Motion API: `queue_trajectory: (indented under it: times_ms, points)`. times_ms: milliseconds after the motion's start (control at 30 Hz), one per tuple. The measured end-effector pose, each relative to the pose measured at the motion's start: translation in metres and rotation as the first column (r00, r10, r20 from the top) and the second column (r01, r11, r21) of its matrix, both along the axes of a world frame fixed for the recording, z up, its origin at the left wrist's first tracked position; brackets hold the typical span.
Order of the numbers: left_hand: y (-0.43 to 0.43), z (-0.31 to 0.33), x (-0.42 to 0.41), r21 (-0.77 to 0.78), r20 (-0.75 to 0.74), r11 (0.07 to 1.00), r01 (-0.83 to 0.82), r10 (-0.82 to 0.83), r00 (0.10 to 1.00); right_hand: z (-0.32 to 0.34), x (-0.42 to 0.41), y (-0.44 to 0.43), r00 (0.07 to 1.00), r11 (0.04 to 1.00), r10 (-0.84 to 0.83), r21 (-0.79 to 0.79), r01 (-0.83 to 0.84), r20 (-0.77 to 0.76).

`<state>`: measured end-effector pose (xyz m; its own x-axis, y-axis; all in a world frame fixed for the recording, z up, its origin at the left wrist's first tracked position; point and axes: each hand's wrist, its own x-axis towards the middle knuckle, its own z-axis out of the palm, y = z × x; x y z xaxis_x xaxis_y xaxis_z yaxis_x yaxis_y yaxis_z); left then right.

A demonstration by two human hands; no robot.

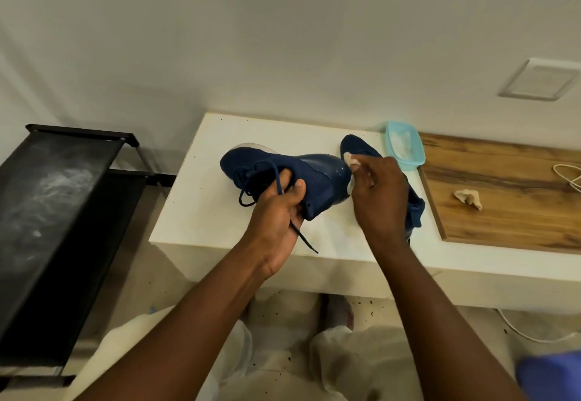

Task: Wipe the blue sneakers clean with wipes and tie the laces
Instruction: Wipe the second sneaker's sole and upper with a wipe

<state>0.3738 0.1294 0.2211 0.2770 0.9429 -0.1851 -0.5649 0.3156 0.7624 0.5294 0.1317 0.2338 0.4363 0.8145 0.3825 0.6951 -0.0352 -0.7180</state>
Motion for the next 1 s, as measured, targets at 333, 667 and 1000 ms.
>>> queue_trajectory:
  times_ms: [333, 667, 1000]
  points:
    - [-0.003, -0.016, 0.006, 0.029, -0.153, 0.998, 0.064, -0.059, 0.986, -0.023, -0.004, 0.008, 0.982, 0.988, 0.150, -0.039, -0.147, 0.116]
    - [0.002, -0.034, 0.004, 0.021, -0.644, 0.963, 0.270, -0.193, 0.740, -0.041, -0.001, 0.000, 0.953, 0.943, 0.236, -0.192, -0.272, -0.193]
    - [0.008, 0.001, -0.038, -0.015, -0.956, 0.747, 0.665, 0.183, -0.228, -0.047, -0.011, -0.001, 0.836, 0.929, 0.216, -0.158, -0.335, -0.505]
